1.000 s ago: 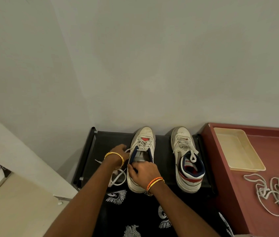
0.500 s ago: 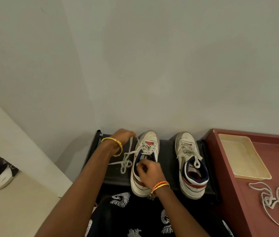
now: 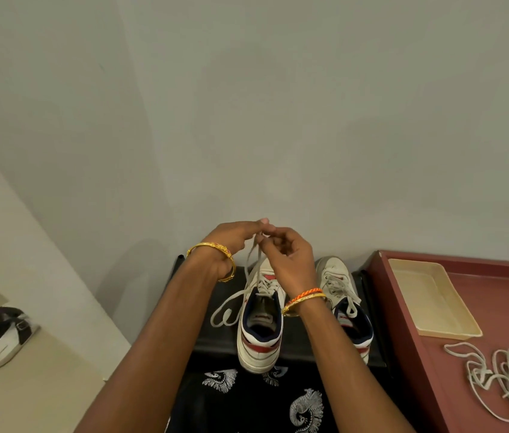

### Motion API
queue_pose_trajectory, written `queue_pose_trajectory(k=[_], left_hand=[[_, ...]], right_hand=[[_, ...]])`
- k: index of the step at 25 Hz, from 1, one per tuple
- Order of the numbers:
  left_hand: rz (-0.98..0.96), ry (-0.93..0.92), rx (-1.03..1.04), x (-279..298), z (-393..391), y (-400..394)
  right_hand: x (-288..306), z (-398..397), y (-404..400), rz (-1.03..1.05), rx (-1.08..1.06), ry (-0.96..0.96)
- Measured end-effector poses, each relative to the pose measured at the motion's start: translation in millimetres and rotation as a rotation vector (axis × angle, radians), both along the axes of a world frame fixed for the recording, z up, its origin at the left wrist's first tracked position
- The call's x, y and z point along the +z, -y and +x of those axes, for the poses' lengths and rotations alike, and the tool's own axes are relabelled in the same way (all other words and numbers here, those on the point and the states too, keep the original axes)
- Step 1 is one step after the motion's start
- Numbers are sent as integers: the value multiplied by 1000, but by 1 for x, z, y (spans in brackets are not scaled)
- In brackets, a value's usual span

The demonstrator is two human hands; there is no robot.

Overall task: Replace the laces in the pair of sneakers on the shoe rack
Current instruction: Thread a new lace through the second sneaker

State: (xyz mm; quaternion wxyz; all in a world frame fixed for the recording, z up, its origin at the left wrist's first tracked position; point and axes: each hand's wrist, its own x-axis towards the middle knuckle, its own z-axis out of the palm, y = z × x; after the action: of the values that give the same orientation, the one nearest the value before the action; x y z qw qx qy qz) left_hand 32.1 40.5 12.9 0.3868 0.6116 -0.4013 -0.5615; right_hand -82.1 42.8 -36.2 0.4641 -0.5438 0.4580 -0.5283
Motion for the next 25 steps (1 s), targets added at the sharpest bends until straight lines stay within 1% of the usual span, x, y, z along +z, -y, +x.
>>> queue_pose_trajectory(k=[2,5,7,9,15,18,20,22,25], left_hand=[[25,-65,90,2,-3,-2],[53,-197,152,2,-9,-5],[39,-251,221,4,-10,-6],[17,-275,317,2,-4,-2],[-25,-256,472,-15,19,-1],[-40,-263,535,-26,29,-1],[-48,-260,566,-30,35,-2],[-37,-267,600,-32,42,-3],[39,-274,606,-32,54,-7]], right_hand=[[6,-3,3,-12,14,-106],[17,-8,6,77,98,-13],[24,-15,7,90,133,-6],[25,-26,9,105,111,-6],[11,-63,12,171,20,-93],[0,-79,11,203,-29,-106],[-6,-89,12,220,-36,-182],[-13,-95,15,226,-29,-256],[-17,-100,16,231,-28,-227]])
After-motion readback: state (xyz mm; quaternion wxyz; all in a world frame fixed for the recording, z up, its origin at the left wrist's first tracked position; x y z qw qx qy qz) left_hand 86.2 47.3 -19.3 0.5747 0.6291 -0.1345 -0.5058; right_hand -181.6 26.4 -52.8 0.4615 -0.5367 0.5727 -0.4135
